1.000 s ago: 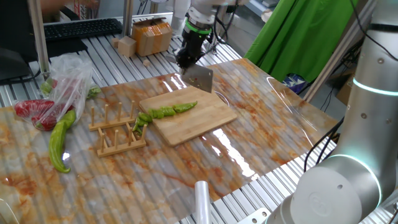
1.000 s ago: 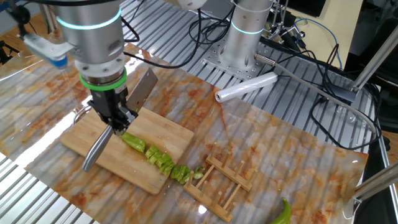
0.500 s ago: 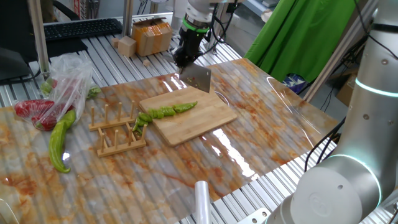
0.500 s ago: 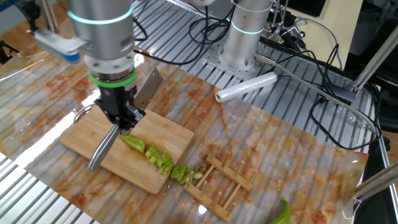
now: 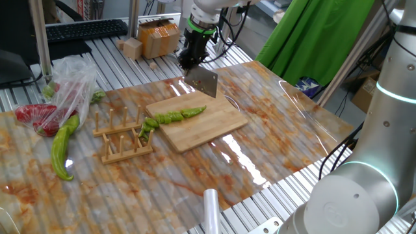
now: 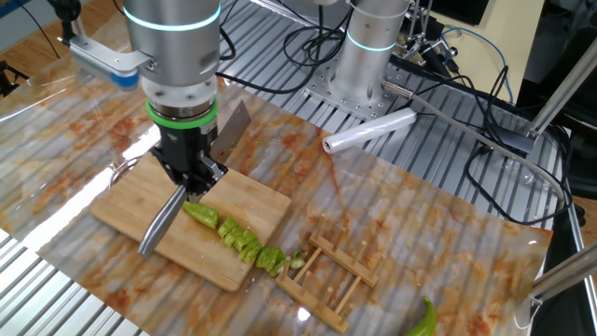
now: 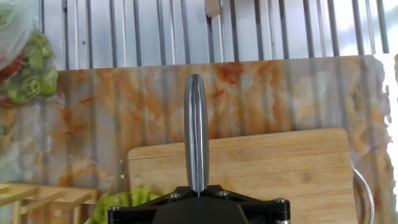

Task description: Chop the chili peppers

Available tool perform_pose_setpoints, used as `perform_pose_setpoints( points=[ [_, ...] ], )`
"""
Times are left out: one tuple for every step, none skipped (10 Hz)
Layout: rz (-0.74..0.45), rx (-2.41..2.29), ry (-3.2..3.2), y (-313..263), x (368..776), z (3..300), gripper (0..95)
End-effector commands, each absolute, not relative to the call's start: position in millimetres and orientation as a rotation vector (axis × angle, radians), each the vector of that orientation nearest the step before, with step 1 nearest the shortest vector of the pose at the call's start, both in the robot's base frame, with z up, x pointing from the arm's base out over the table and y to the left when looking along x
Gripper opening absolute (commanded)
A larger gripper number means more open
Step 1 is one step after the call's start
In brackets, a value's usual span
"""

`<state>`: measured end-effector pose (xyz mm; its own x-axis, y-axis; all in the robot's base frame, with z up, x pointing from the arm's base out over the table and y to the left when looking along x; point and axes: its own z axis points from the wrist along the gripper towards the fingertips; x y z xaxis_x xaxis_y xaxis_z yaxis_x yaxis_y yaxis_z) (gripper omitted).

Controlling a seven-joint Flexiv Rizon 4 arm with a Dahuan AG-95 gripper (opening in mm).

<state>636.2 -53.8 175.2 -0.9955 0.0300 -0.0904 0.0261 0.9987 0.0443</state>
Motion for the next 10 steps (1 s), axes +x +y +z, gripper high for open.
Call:
perform_pose_setpoints(
  points=[
    [0.064, 0.047, 3.047, -52.7, 635.0, 174.8, 0.0],
    [0.066, 0.048, 3.048, -52.2, 634.9, 175.1, 0.0],
    [0.064, 0.054, 3.049, -51.0, 634.6, 175.9, 0.0],
    [0.064, 0.059, 3.049, -49.7, 634.3, 176.7, 0.0],
    [0.064, 0.066, 3.049, -48.5, 634.0, 177.5, 0.0],
    [0.064, 0.068, 3.050, -47.1, 633.7, 178.4, 0.0],
    [0.064, 0.068, 3.049, -46.4, 633.5, 178.8, 0.0],
    [0.063, 0.067, 3.048, -45.5, 633.3, 179.4, 0.0],
    [0.064, 0.061, 3.045, -45.1, 633.1, 179.8, 0.0],
    [0.064, 0.058, 3.044, -44.7, 633.0, 180.1, 0.0]
  ],
)
